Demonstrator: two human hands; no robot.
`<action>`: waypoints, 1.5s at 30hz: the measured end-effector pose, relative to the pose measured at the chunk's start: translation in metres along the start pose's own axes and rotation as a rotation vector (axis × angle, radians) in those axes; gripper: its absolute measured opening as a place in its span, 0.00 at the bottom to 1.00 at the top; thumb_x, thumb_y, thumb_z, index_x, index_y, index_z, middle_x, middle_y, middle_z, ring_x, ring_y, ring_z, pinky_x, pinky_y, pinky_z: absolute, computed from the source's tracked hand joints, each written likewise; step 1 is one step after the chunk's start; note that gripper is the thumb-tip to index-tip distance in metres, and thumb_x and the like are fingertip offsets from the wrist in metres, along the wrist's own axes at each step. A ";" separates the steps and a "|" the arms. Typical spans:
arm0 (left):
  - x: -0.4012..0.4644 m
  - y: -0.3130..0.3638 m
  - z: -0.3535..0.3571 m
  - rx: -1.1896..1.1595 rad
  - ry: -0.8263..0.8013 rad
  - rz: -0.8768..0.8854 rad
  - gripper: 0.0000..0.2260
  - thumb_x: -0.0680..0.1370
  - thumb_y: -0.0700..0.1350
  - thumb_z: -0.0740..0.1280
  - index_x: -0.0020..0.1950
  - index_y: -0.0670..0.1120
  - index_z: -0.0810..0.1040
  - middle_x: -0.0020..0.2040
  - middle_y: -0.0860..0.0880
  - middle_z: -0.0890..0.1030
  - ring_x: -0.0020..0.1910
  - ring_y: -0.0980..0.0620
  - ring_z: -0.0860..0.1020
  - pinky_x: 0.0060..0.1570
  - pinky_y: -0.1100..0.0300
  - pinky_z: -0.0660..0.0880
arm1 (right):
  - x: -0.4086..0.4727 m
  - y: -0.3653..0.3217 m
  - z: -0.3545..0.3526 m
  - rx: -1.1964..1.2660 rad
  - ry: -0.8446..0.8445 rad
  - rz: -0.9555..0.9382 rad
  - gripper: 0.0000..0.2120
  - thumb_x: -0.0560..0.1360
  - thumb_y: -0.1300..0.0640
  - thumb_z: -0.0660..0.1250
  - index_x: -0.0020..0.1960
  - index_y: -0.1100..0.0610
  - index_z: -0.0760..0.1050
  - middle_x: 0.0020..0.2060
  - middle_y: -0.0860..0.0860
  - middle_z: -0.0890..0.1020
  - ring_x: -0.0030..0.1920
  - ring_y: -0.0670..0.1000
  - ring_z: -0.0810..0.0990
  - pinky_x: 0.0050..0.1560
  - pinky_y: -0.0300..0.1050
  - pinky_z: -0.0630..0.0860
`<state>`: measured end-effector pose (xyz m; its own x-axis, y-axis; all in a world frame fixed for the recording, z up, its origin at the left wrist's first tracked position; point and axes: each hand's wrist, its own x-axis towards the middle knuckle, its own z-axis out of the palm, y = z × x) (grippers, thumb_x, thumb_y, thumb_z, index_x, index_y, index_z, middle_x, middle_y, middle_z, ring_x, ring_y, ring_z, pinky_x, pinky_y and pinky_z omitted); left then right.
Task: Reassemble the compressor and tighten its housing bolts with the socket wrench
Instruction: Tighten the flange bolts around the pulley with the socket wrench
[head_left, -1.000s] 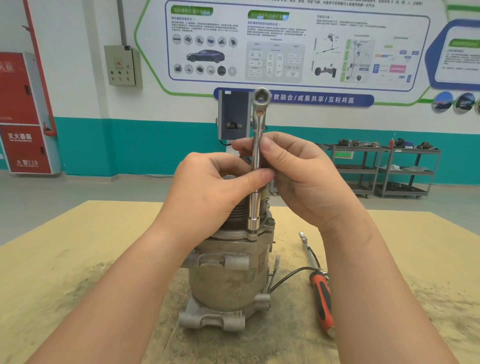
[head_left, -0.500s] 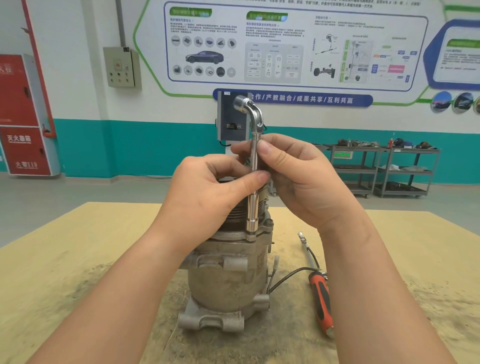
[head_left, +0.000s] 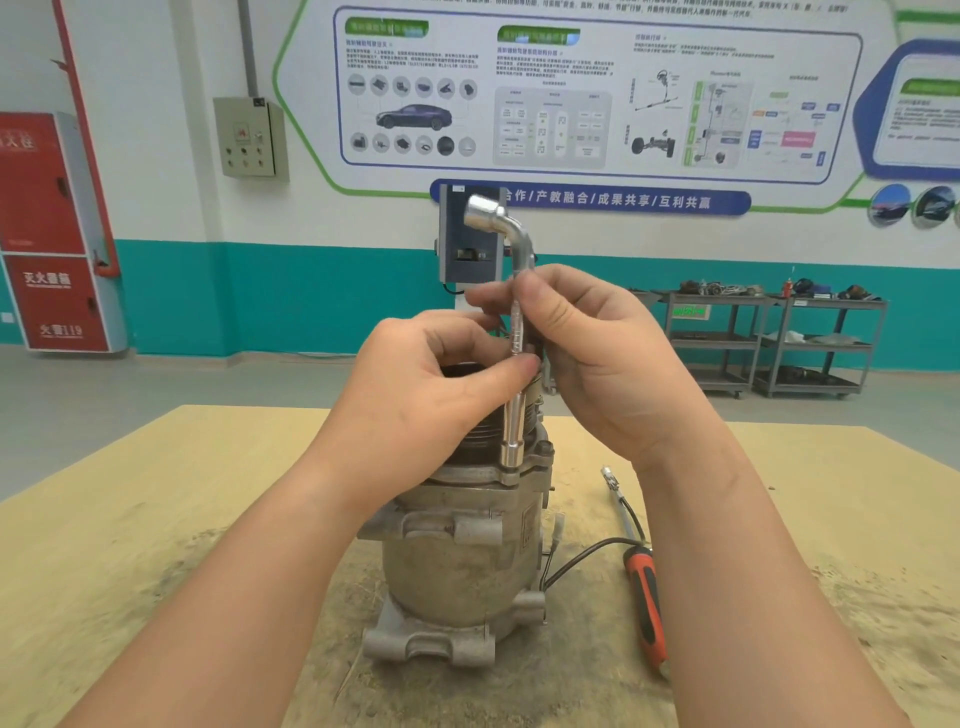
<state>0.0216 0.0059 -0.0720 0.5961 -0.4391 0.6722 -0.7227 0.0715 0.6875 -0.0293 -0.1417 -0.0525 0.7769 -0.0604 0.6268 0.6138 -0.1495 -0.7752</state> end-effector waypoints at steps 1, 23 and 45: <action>0.000 0.000 -0.002 -0.005 -0.015 0.001 0.03 0.74 0.45 0.75 0.41 0.47 0.87 0.51 0.56 0.84 0.51 0.58 0.82 0.56 0.59 0.77 | -0.001 0.000 -0.001 -0.004 -0.025 0.005 0.12 0.73 0.49 0.66 0.48 0.56 0.82 0.48 0.55 0.84 0.49 0.56 0.80 0.58 0.56 0.75; 0.000 0.005 -0.005 -0.013 -0.049 0.006 0.06 0.76 0.42 0.72 0.45 0.51 0.87 0.51 0.59 0.84 0.55 0.60 0.80 0.60 0.57 0.76 | -0.001 -0.001 -0.001 0.037 -0.045 -0.019 0.11 0.75 0.54 0.63 0.51 0.55 0.83 0.52 0.55 0.85 0.58 0.56 0.81 0.67 0.57 0.71; -0.001 0.001 0.005 0.082 0.054 0.060 0.11 0.72 0.54 0.69 0.51 0.57 0.86 0.58 0.58 0.81 0.61 0.64 0.75 0.64 0.57 0.72 | 0.001 -0.003 0.006 0.011 0.028 0.002 0.03 0.70 0.54 0.69 0.38 0.52 0.78 0.49 0.55 0.85 0.50 0.51 0.81 0.57 0.53 0.77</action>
<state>0.0181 0.0016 -0.0731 0.5669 -0.3875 0.7270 -0.7826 0.0221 0.6221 -0.0299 -0.1351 -0.0503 0.7740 -0.0885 0.6269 0.6138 -0.1381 -0.7773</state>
